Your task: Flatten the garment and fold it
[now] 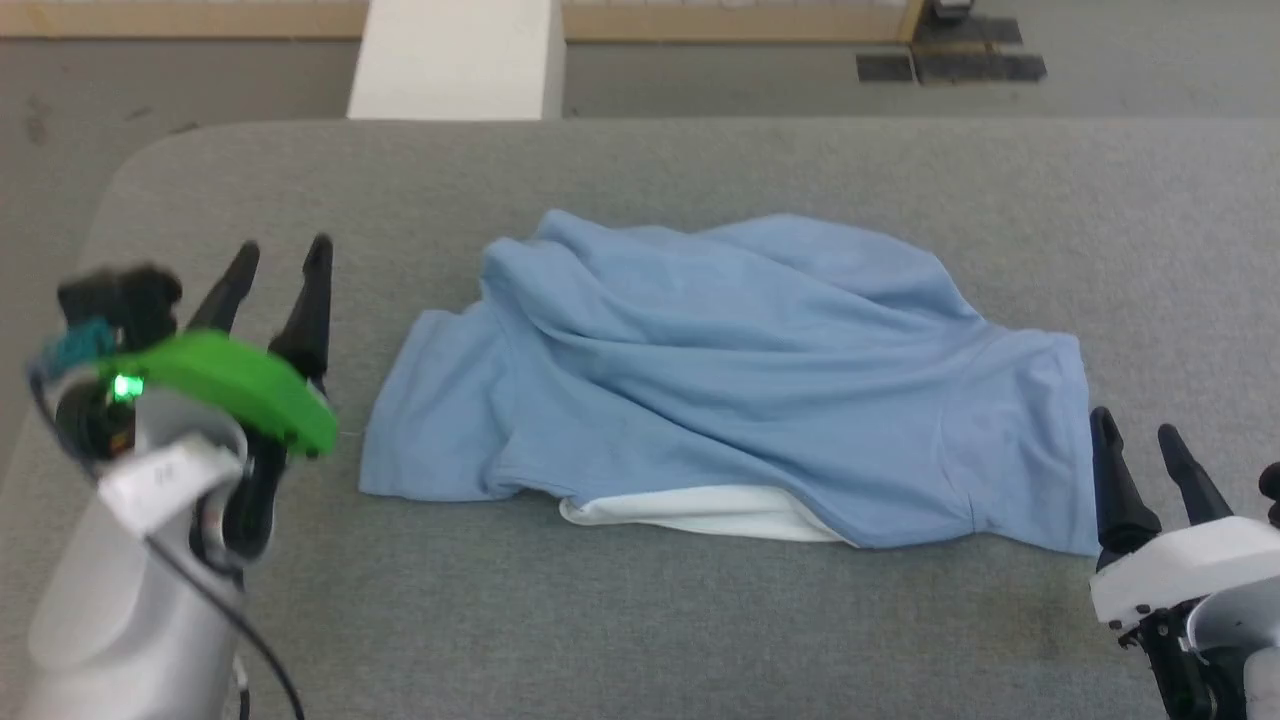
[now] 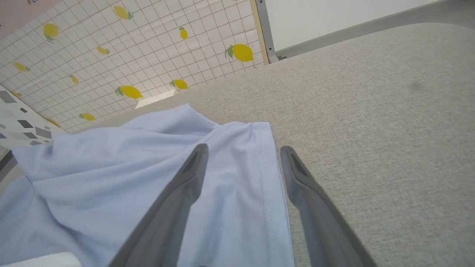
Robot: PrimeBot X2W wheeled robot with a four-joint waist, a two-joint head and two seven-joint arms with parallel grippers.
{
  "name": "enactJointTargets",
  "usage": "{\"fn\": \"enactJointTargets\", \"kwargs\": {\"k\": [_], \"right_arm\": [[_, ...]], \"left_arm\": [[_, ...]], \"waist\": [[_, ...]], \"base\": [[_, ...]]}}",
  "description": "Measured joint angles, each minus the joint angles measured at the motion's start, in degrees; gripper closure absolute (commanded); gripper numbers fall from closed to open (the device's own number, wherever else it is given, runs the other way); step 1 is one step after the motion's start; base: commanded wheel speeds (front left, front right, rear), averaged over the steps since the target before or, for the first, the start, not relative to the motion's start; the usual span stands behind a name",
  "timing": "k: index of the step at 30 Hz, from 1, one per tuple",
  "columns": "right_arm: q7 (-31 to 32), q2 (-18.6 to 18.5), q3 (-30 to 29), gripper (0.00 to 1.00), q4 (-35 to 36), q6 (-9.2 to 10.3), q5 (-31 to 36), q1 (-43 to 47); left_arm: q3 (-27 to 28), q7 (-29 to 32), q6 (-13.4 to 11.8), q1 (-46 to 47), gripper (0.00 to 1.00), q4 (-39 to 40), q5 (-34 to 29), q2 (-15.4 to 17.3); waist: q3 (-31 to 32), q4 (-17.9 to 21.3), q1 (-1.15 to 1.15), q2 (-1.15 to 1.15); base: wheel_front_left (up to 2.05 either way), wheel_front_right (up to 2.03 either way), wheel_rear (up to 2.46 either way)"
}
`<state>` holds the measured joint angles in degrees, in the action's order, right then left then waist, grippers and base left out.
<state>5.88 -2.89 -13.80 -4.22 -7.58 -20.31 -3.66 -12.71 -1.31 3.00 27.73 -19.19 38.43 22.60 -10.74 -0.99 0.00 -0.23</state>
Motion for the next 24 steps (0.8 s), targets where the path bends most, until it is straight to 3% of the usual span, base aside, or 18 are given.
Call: {"fn": "enactJointTargets", "kwargs": {"k": [6, 14, 18, 24], "right_arm": [[0.8, 0.0, -0.5, 0.00, 0.2, 0.00, 0.0, 1.1], [1.3, 0.0, -1.7, 0.00, 1.3, 0.00, 0.0, 3.0], [1.4, 0.0, -1.8, 0.00, 1.7, 0.00, -0.2, 3.2], [1.4, 0.0, -1.5, 0.00, 2.0, 0.00, -0.4, 3.2]], "left_arm": [[1.0, -7.3, -1.2, -10.3, 0.00, 3.5, -0.9, -0.1], [0.3, -5.8, -2.7, -15.7, 0.00, 4.9, -1.0, 0.1], [-2.2, 4.4, -3.1, -14.8, 0.00, 4.3, 0.0, 1.1], [-7.9, 28.7, -4.7, -7.6, 0.00, 0.9, 3.0, 2.6]], "waist": [[3.4, -1.4, 0.00, 0.00], [5.4, -1.4, 0.00, 0.00], [5.0, -1.1, 0.00, 0.00], [4.0, -0.2, 0.00, 0.00]], "base": [[0.00, 0.00, 0.00], [0.00, 0.00, 0.00], [0.00, 0.00, 0.00], [0.00, 0.00, 0.00]]}}
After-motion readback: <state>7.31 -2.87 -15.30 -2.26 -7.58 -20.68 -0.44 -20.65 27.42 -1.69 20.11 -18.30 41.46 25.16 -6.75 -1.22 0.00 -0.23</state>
